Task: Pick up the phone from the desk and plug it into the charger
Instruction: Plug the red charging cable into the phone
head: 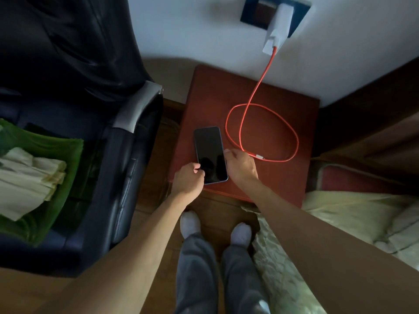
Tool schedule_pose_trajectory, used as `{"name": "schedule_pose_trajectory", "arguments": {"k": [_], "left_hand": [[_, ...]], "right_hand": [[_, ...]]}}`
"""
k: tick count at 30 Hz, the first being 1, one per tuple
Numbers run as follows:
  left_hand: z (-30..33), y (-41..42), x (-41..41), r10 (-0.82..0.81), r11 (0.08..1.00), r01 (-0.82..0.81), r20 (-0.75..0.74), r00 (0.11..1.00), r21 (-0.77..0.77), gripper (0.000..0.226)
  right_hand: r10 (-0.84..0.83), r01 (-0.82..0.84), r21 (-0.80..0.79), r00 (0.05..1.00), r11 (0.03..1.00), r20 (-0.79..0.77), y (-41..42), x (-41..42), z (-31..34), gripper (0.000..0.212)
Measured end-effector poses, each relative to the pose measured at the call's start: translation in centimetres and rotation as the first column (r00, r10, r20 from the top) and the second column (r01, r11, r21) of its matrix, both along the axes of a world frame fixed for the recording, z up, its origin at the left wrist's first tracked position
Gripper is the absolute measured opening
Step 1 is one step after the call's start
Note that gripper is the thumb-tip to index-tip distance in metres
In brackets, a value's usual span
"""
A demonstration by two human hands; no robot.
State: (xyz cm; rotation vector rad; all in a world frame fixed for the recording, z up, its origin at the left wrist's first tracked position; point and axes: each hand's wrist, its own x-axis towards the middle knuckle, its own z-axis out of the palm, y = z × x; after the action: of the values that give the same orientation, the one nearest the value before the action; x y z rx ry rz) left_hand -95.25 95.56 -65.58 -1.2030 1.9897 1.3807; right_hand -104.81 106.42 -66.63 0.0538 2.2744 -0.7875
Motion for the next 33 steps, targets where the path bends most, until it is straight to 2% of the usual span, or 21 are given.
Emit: {"name": "schedule_pose_trajectory", "arguments": {"k": [4, 8, 13, 15, 18, 22, 28, 33], "left_hand": [[4.1, -0.8, -0.6, -0.124, 0.986, 0.122, -0.010, 0.992, -0.117, 0.036], [9.2, -1.7, -0.8, -0.204, 0.966, 0.194, -0.042, 0.978, -0.171, 0.034], [17.0, -2.3, -0.3, -0.298, 0.935, 0.274, -0.083, 0.951, -0.225, 0.027], [20.4, -2.3, -0.3, -0.371, 0.905, 0.336, -0.097, 0.924, -0.261, 0.023], [25.2, -2.3, -0.5, -0.397, 0.897, 0.343, -0.165, 0.903, -0.280, 0.027], [30.3, -2.0, -0.1, -0.380, 0.905, 0.289, -0.290, 0.878, -0.312, 0.025], [36.0, -0.5, 1.8, -0.263, 0.943, 0.114, -0.487, 0.833, -0.313, 0.020], [40.1, 3.0, 3.5, -0.358, 0.894, 0.121, -0.527, 0.771, -0.430, 0.020]], "right_hand": [[0.116, -0.116, -0.005, 0.993, 0.993, -0.013, 0.5, -0.1, 4.4, 0.035], [0.259, -0.259, 0.010, 0.964, 0.966, -0.060, 1.5, 0.4, 10.0, 0.031], [0.328, -0.325, 0.046, 0.934, 0.945, -0.142, 2.9, 0.5, 17.9, 0.030], [0.310, -0.305, 0.053, 0.933, 0.951, -0.185, 3.3, 0.3, 21.3, 0.028], [0.237, -0.238, 0.028, 0.935, 0.971, -0.263, 4.2, 0.2, 26.1, 0.028], [0.121, -0.144, -0.042, 0.933, 0.989, -0.339, 6.1, 0.3, 31.5, 0.028], [0.005, -0.069, -0.126, 0.894, 0.990, -0.448, 10.7, 2.8, 38.0, 0.026], [0.013, -0.106, -0.151, 0.856, 0.983, -0.516, 14.2, 5.8, 41.1, 0.025]]}}
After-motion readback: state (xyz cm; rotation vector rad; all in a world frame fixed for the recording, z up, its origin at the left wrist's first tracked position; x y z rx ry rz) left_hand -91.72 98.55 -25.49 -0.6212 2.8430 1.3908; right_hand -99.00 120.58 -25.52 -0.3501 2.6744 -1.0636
